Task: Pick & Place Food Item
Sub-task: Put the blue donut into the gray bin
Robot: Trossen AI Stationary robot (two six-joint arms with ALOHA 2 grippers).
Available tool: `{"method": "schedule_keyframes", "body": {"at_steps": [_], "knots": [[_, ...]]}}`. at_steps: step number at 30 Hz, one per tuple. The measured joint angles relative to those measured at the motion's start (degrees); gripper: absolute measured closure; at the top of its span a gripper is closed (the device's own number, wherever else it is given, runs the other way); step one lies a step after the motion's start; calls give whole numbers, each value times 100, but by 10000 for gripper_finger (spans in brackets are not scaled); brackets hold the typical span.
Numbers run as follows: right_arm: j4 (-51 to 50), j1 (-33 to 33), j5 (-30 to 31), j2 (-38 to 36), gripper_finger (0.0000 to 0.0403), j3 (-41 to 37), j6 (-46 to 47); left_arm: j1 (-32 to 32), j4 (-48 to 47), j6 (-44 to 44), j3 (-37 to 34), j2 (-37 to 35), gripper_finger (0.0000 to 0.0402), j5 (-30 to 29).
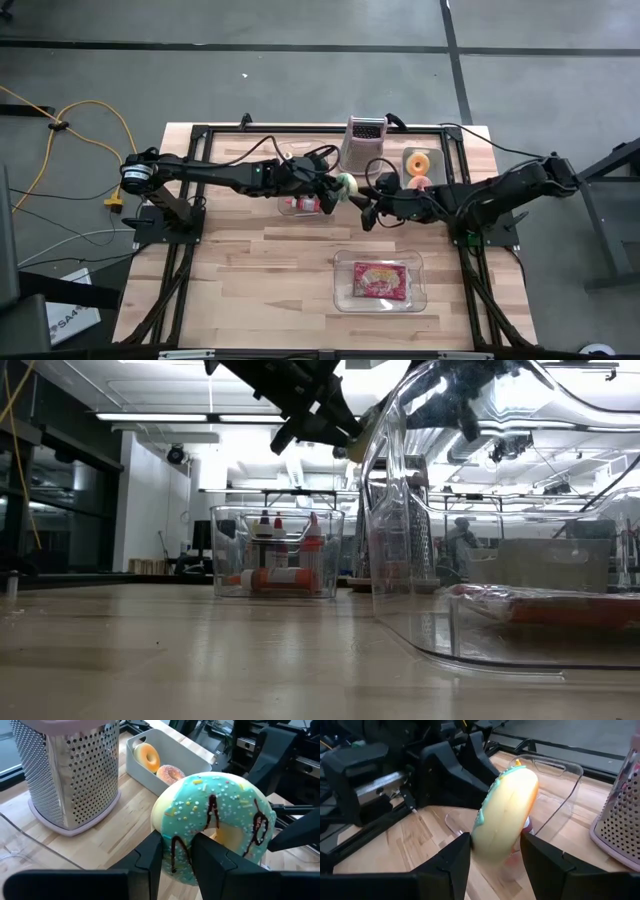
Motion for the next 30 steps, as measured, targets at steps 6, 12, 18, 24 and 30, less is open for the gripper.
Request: {"method": "schedule_keyframes", "body": {"at_steps": [6, 12, 18, 24, 30], "knots": [[183, -96, -16, 0, 240, 0, -22, 0, -1, 0, 0, 0, 312, -63], [220, -116, -82, 0, 240, 0, -39, 0, -2, 24, 0, 0, 312, -146], [220, -116, -82, 0, 240, 0, -39, 0, 54, 130, 0, 0, 312, -145], [222, -116, 58, 0, 240, 0, -39, 0, 254, 133, 0, 0, 312, -146], [222, -169, 60, 0, 241, 0, -42, 0, 293, 135, 0, 0, 312, -146]]}}
